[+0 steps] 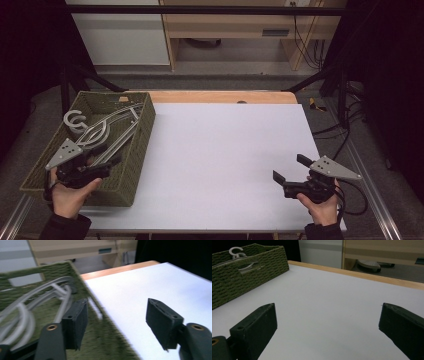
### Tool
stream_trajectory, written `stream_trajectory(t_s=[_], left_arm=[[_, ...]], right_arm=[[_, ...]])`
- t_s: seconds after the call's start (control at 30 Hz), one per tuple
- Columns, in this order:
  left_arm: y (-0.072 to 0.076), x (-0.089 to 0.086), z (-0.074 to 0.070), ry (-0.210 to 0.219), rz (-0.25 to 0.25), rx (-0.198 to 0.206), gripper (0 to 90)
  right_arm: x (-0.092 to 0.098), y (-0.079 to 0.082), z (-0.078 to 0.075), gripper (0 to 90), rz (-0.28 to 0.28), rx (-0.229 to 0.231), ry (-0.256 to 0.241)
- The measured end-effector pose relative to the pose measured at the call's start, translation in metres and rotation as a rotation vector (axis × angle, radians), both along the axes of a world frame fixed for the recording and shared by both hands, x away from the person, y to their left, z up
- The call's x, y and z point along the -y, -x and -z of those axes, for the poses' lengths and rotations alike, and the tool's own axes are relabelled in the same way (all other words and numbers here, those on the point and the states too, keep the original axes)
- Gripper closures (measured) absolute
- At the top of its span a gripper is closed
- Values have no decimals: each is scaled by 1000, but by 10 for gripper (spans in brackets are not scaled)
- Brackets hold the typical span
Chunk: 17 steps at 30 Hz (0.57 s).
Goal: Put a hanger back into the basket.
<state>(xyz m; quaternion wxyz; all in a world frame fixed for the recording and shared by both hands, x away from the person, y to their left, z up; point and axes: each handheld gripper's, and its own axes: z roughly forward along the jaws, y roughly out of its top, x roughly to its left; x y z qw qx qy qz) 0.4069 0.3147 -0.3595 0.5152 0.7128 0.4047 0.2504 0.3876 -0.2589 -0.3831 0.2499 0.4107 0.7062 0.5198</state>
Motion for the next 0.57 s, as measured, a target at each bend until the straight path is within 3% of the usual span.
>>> stream_trajectory(t_s=[0.17, 0.37, 0.57], left_arm=[[7, 17, 9, 33, 59, 3, 226], [13, 38, 16, -22, 107, 35, 127], [11, 41, 23, -13, 99, -3, 90]], right_arm=[[0, 0, 1, 19, 1, -8, -14], [-1, -1, 4, 18, -7, -14, -10], [1, 0, 4, 18, -5, -7, -15]])
